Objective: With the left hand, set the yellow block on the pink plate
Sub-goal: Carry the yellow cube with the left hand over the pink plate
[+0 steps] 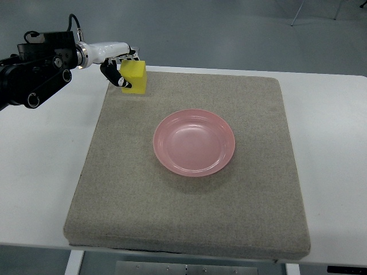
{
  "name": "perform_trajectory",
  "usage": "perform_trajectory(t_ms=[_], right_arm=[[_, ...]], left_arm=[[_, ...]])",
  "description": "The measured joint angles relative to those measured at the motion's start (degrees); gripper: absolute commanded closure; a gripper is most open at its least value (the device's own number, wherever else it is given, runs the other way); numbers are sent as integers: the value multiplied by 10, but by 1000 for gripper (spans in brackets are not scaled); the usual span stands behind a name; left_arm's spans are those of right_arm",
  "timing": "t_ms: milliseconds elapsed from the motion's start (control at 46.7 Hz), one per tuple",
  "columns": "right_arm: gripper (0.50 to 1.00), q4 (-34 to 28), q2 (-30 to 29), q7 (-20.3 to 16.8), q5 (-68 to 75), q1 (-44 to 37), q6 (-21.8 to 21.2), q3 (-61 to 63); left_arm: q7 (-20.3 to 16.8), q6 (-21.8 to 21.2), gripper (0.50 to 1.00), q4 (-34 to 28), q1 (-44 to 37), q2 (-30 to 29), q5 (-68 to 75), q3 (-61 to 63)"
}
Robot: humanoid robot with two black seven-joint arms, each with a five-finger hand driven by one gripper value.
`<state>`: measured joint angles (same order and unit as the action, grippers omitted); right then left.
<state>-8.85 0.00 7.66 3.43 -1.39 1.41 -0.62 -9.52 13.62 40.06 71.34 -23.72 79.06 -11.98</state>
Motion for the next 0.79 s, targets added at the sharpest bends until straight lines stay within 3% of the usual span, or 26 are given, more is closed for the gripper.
perform_trajectory(t_ms=[321, 429, 514, 621, 793], right_arm=[[576, 0, 0, 0, 0, 0, 0, 0], [576, 0, 0, 0, 0, 0, 0, 0], [576, 0, 0, 0, 0, 0, 0, 0], [576, 0, 0, 0, 0, 0, 0, 0], [576, 0, 0, 0, 0, 0, 0, 0]], left_arm=[[-21, 5, 986, 195, 1, -71, -1, -1], [-21, 7, 909, 262, -1, -87, -1, -1], [-21, 8, 877, 310, -4, -93, 0, 1], [-21, 9, 872, 335, -10, -86, 9, 4], [-21, 6, 842, 315, -15, -55, 26, 39]])
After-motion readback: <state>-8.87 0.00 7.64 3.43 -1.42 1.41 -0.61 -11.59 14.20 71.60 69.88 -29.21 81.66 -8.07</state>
